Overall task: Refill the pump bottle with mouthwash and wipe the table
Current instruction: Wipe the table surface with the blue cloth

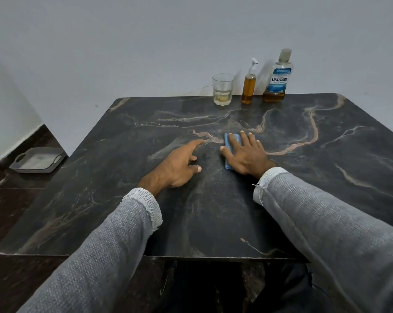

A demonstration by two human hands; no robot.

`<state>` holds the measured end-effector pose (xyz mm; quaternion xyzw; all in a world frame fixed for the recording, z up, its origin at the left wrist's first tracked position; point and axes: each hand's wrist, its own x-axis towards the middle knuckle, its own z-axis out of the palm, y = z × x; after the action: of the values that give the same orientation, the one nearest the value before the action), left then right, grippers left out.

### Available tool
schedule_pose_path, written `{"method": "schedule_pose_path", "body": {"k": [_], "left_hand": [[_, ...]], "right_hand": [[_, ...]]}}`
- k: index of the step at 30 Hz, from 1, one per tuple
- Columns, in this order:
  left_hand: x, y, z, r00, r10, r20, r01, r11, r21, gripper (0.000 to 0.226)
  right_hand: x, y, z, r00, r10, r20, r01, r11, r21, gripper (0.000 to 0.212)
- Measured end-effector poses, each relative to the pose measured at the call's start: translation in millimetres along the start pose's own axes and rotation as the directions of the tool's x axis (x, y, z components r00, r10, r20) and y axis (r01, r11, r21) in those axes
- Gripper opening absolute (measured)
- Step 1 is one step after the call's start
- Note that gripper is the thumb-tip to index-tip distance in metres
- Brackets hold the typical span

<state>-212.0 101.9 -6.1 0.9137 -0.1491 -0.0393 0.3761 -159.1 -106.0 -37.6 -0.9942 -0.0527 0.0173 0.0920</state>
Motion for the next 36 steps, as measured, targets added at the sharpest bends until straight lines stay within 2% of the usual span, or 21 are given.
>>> {"method": "schedule_pose_path", "body": {"k": [5,9,11,13,18,22,26,31,36], "left_hand": [[1,-1,-1,0.991,0.026,-0.134,-0.027,1.0,-0.008,0.05],[4,-1,-1,0.985,0.045,-0.169,-0.043,0.999,0.016,0.046],[5,-4,-4,0.982,0.052,-0.182,-0.05,0.999,0.017,0.045],[3,-8,-8,0.981,0.051,-0.186,-0.049,0.999,0.016,0.046],[0,-16,-14,0.979,0.032,-0.203,-0.034,0.999,-0.007,0.048],[0,-20,-14,0.977,0.033,-0.21,-0.03,0.999,0.017,0.045],[2,-17,-17,0.966,0.056,-0.251,-0.048,0.998,0.037,0.042],[0,-10,-26,0.936,0.105,-0.335,-0.09,0.994,0.06,0.041],[-7,-5,-24,0.934,0.096,-0.344,-0.08,0.995,0.06,0.039]], "right_hand": [[-6,-13,-1,0.995,-0.098,0.026,0.1,0.994,-0.051,0.066],[-38,-17,4,0.971,-0.237,0.008,0.237,0.97,-0.047,0.063],[-52,-7,6,0.966,-0.257,0.007,0.257,0.966,-0.042,0.063],[-56,9,4,0.977,-0.214,-0.009,0.214,0.976,-0.038,0.062],[-25,39,-8,0.997,0.008,-0.072,-0.008,1.0,0.006,0.059],[16,21,-9,0.998,0.035,-0.044,-0.034,0.999,0.003,0.06],[34,-33,-1,0.998,-0.066,0.004,0.067,0.997,-0.025,0.06],[5,-107,16,0.944,-0.327,0.032,0.328,0.944,-0.027,0.057],[-54,-105,20,0.888,-0.457,-0.039,0.457,0.889,-0.016,0.056]]}}
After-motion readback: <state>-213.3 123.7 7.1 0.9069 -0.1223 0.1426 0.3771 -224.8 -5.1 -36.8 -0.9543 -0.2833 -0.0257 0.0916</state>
